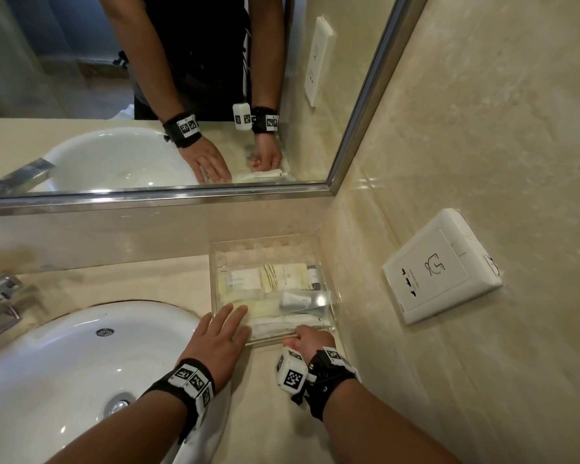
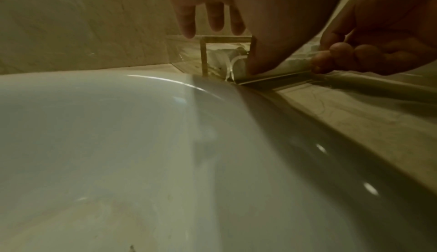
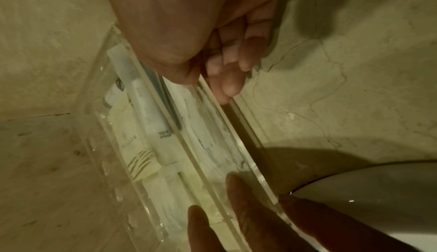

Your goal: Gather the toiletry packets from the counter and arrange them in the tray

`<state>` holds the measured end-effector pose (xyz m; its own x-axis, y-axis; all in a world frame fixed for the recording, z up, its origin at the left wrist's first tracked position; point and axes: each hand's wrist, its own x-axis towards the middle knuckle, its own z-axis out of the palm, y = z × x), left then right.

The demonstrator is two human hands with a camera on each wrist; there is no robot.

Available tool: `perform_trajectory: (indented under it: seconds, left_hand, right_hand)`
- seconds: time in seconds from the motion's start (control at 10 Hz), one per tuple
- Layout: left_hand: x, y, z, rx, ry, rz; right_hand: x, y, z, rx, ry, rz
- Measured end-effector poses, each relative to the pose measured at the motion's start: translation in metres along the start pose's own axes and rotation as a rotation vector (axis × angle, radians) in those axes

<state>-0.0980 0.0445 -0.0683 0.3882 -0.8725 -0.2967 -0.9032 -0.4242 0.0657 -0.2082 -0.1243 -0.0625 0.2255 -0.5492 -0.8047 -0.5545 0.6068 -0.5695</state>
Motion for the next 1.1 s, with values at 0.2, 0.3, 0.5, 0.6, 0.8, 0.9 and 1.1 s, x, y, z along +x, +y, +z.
perform_trajectory:
  seconds: [0.2, 0.3, 0.5, 0.6, 0.8, 0.9, 1.1]
  left_hand:
    - [0.008, -0.010, 0.005, -0.044, 0.018, 0.004]
    - [0.010, -0.014, 0.007, -0.060, 0.018, 0.012]
    - [0.015, -0.018, 0.008, -0.086, 0.046, 0.023]
    - [0.017, -0.017, 0.007, -0.069, 0.021, 0.016]
    - [0.018, -0.017, 0.005, -0.070, -0.036, 0.004]
    - [0.017, -0.009, 0.003, -0.100, -0.027, -0.016]
    - [0.015, -0.002, -0.014, -0.148, -0.068, -0.062]
  right_hand:
    - [-0.006, -0.002, 0.001, 0.024, 0.004, 0.036]
    - [-0.002, -0.003, 0.005, 0.050, 0.002, 0.034]
    - [0.005, -0.010, 0.014, 0.118, 0.019, 0.014]
    - [0.007, -0.013, 0.018, 0.163, 0.025, 0.001]
    - [0.008, -0.016, 0.020, 0.172, 0.035, -0.017]
    - [0.007, -0.013, 0.019, 0.169, 0.018, -0.049]
    - [0.004, 0.002, 0.019, 0.120, -0.067, -0.100]
